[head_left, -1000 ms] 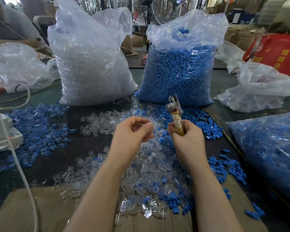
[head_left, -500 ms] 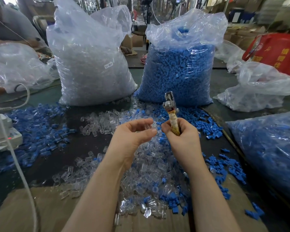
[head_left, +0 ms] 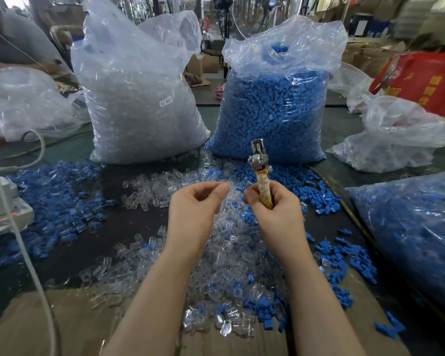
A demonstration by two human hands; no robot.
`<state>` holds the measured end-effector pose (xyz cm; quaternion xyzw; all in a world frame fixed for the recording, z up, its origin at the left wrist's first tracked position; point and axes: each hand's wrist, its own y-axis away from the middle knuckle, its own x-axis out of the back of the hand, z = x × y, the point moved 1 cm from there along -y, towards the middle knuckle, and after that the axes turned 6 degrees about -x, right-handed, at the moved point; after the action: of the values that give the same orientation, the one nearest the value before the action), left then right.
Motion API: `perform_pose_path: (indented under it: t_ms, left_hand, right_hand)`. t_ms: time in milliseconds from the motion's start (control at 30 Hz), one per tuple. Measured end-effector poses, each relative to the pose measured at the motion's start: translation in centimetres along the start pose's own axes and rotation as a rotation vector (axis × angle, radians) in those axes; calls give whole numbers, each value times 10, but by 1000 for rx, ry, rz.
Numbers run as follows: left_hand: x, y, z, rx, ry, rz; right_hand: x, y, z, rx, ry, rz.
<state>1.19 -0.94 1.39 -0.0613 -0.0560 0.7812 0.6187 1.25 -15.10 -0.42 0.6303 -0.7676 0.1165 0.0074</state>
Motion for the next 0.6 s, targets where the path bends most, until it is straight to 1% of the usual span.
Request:
perform_pose_path:
  t_ms: [167, 267, 467, 600]
  left_hand:
    - [-3, 3, 1, 98, 133, -41]
    - [-2, 3, 2, 119, 177, -47]
    - [-4, 5, 4, 118, 173, -50]
    - [-4, 7, 6, 61, 127, -13]
  right_hand:
    - [-1, 3, -3, 18, -17, -4]
    - [-1, 3, -4, 30, 3, 0]
    - [-2, 5, -5, 64, 84, 18]
    - [-2, 5, -5, 76, 154, 36]
